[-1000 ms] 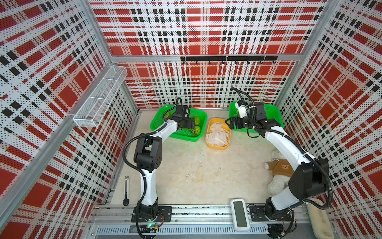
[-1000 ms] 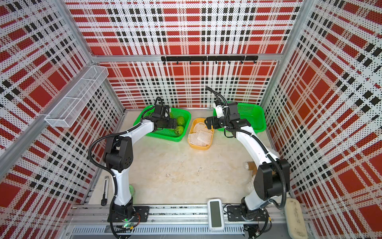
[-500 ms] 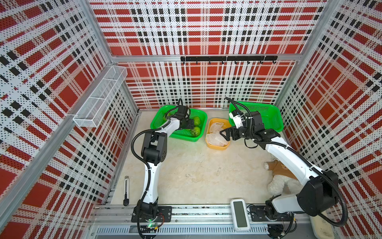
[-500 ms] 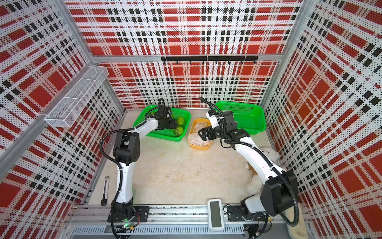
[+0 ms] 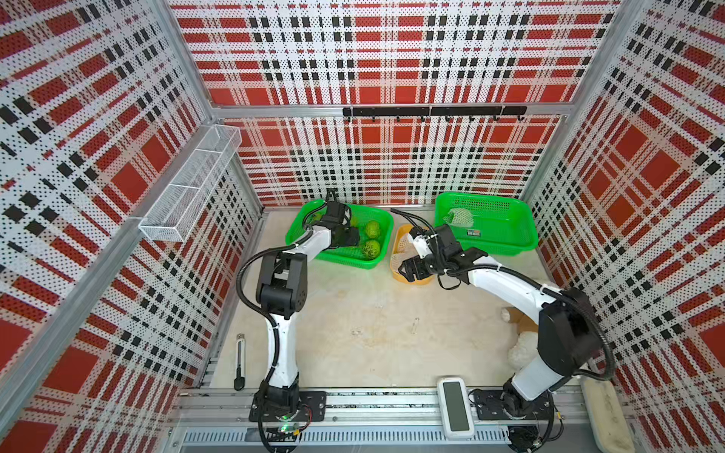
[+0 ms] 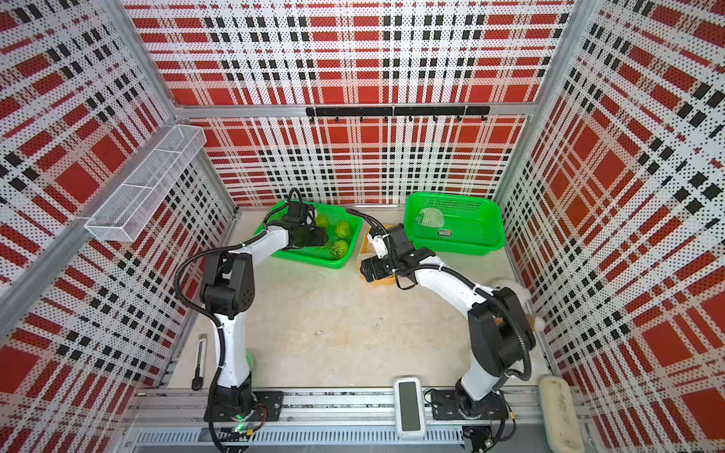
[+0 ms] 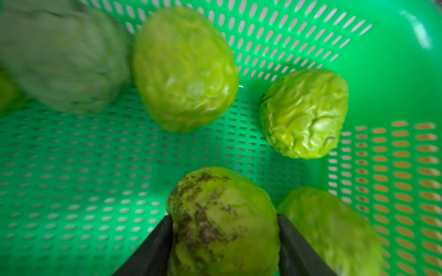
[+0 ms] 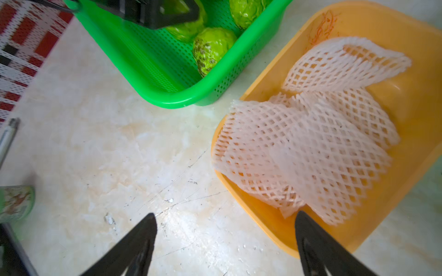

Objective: Sleeve custard apples in foam nets
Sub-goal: Pick up the custard apple from the basket, then place the custard apple at the center of the board, then pick up the foam net from the storage box.

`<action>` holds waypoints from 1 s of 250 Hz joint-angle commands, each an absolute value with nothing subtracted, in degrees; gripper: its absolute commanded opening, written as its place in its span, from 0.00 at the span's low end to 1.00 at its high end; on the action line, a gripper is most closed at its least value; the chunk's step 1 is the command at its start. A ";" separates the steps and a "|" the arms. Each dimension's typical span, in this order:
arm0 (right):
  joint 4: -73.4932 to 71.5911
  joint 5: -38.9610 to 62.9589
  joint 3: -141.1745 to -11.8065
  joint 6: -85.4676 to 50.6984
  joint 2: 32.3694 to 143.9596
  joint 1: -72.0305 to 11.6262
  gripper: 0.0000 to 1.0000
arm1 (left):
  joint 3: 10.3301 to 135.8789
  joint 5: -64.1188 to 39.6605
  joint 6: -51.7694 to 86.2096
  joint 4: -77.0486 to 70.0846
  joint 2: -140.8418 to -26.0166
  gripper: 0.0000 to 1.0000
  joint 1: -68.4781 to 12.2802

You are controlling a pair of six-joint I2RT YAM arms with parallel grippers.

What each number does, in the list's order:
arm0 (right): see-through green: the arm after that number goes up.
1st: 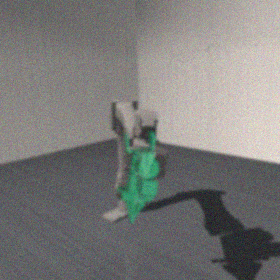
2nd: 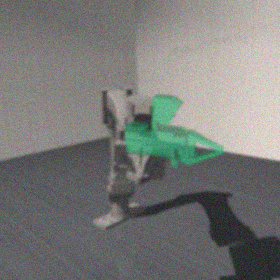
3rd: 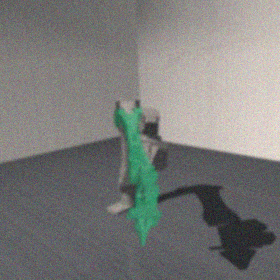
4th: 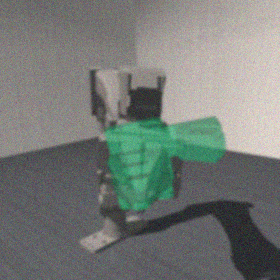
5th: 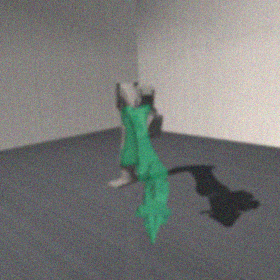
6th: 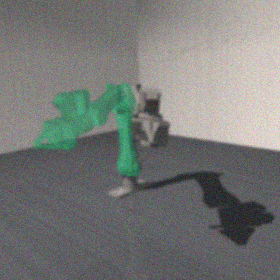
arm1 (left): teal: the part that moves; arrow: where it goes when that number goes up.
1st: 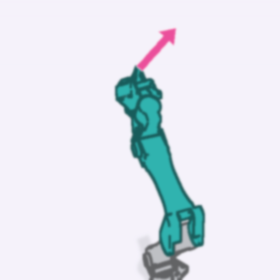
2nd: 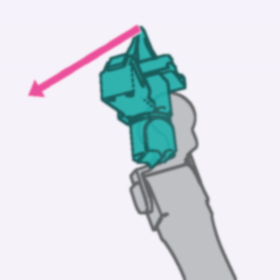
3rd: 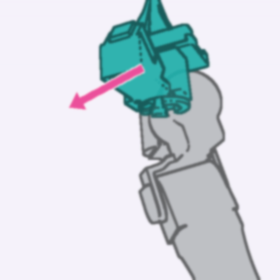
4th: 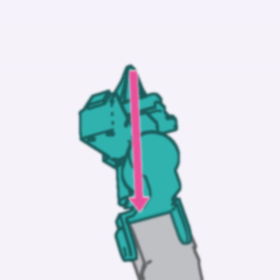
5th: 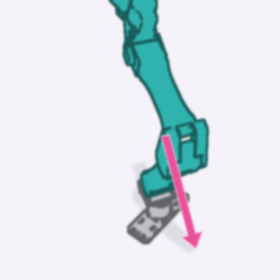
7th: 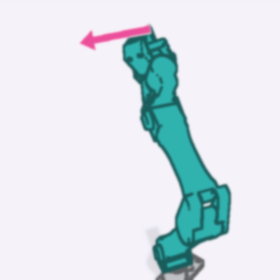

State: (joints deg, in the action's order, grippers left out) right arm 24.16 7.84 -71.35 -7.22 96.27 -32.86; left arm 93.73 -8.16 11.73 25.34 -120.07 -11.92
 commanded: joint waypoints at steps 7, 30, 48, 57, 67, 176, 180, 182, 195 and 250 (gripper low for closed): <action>21.36 0.66 -75.67 -7.81 100.27 -34.35 0.86 | 87.71 -9.85 11.23 23.91 -108.23 0.52 -10.96; 20.94 -1.34 -77.37 -8.32 102.73 -34.92 0.83 | 79.08 -10.01 12.02 21.52 -100.11 0.52 -11.07; 20.44 -2.09 -78.60 -8.52 104.41 -35.29 0.80 | 73.03 -9.05 12.21 21.03 -94.04 0.51 -11.63; 20.48 -2.56 -79.37 -8.59 105.24 -35.44 0.78 | 70.12 -8.78 12.38 20.69 -91.14 0.51 -11.98; 20.64 -3.42 -80.33 -8.70 106.34 -35.64 0.76 | 67.17 -8.35 12.63 20.65 -88.01 0.51 -12.47; 24.80 -9.99 -90.31 -6.77 116.15 -37.98 0.40 | 41.89 -1.95 19.52 18.67 -65.13 0.50 -31.53; 25.06 -10.02 -90.62 -6.77 116.39 -37.97 0.38 | 41.02 -2.20 19.95 18.21 -64.80 0.49 -32.26; 25.18 -10.13 -90.75 -6.77 116.48 -37.99 0.37 | 40.62 -2.44 20.04 17.96 -64.67 0.49 -32.65; 25.80 -10.20 -91.29 -6.71 116.84 -38.06 0.32 | 38.25 -2.28 21.29 16.77 -63.84 0.48 -35.23; 25.58 -11.91 -89.71 -6.32 114.56 -38.13 0.14 | 31.21 -3.02 25.50 9.91 -65.61 0.48 -44.31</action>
